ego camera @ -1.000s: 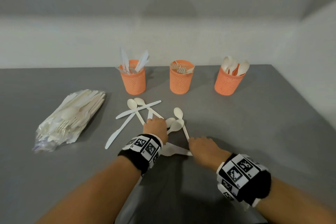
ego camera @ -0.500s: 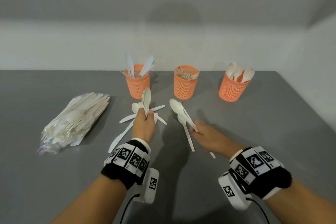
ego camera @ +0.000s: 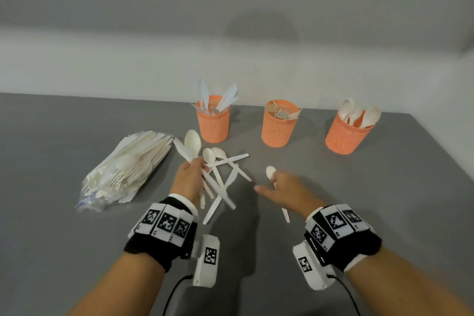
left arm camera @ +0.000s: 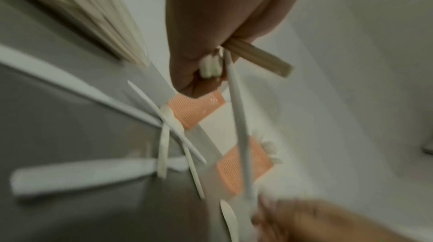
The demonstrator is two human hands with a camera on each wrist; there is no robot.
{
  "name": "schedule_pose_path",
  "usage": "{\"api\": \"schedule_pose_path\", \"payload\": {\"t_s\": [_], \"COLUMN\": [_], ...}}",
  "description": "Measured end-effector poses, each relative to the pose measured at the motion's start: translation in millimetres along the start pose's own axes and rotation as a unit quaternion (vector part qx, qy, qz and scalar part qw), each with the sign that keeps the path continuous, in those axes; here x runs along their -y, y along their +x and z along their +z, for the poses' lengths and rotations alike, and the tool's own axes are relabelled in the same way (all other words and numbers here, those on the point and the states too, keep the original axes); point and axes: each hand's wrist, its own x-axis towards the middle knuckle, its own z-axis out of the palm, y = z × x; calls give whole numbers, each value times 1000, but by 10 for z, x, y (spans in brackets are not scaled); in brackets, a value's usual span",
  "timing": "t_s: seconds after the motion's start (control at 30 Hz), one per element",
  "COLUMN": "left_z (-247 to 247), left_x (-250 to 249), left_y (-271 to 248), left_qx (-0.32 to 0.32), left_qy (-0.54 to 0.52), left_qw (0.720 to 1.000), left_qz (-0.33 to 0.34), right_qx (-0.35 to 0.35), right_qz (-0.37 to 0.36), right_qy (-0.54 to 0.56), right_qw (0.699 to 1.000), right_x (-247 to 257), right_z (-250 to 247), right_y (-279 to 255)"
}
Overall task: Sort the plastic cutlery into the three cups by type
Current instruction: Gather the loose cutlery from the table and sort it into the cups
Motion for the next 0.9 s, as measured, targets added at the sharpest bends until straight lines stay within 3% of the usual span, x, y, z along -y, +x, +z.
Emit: {"api": "schedule_pose_path", "payload": {"t_s": [0.13, 0.33, 0.5, 0.63, 0.77, 0.9], "left_z": [-229, -370, -518, -601, -666, -773], "left_x": [-82, -89, -60, -46, -29, -11], "left_y": [100, 67, 64, 60, 41, 38], "left_qx": [5, 35, 32, 38, 52, 53], "left_qy": [-69, -93, -101, -89, -77, -72], "left_qw": [998, 995, 994, 995, 996, 996], "left_qz": [-5, 14, 11, 13, 8, 3], "right_qx": [-28, -8, -54, -57, -21, -33], "right_qz": [52, 68, -42, -117, -82, -35], "right_qy": [-158, -169, -91, -157, -208, -208], "right_qw": [986, 983, 993, 979, 975, 977], "right_x": [-197, -110, 159, 554, 768, 764], "right_z": [32, 105, 37, 213, 458, 535], "right_y": [95, 263, 508, 747, 921, 967]}}
